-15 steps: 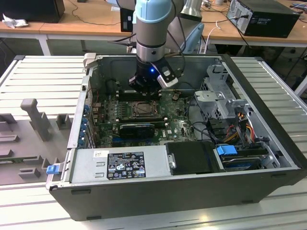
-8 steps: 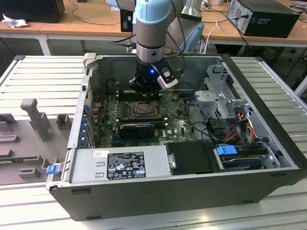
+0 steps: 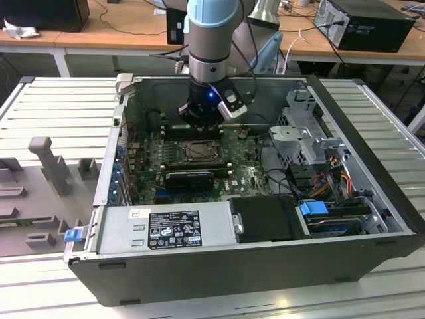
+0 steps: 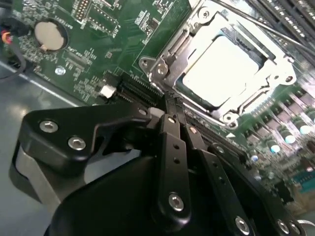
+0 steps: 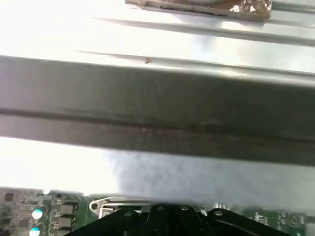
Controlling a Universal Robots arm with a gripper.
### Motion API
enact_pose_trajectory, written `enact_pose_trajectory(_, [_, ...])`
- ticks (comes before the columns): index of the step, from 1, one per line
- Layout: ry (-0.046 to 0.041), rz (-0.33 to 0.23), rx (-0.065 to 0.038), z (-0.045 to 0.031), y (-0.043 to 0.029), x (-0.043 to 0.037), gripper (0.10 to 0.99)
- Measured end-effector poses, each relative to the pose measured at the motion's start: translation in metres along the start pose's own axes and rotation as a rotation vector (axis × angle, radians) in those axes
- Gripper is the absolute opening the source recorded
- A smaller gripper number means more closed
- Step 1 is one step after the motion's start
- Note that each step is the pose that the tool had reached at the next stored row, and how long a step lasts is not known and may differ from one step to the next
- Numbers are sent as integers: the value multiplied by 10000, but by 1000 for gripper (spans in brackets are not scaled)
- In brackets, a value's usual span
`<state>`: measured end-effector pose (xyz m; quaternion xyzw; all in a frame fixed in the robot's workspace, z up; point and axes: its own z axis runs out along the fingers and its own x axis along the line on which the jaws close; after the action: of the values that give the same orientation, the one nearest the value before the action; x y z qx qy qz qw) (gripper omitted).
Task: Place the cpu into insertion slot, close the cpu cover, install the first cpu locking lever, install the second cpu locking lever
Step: 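Install the first cpu locking lever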
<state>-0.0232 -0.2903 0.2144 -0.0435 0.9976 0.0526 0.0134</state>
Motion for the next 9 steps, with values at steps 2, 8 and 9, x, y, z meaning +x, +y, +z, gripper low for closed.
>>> enact_pose_trajectory(2, [-2, -2, -3, -7, -1, -1, 106])
enact_pose_trajectory(8, [0, 0, 0, -14, -53, 4, 106])
enact_pose_trajectory(9, [0, 0, 0, -14, -59, 5, 106])
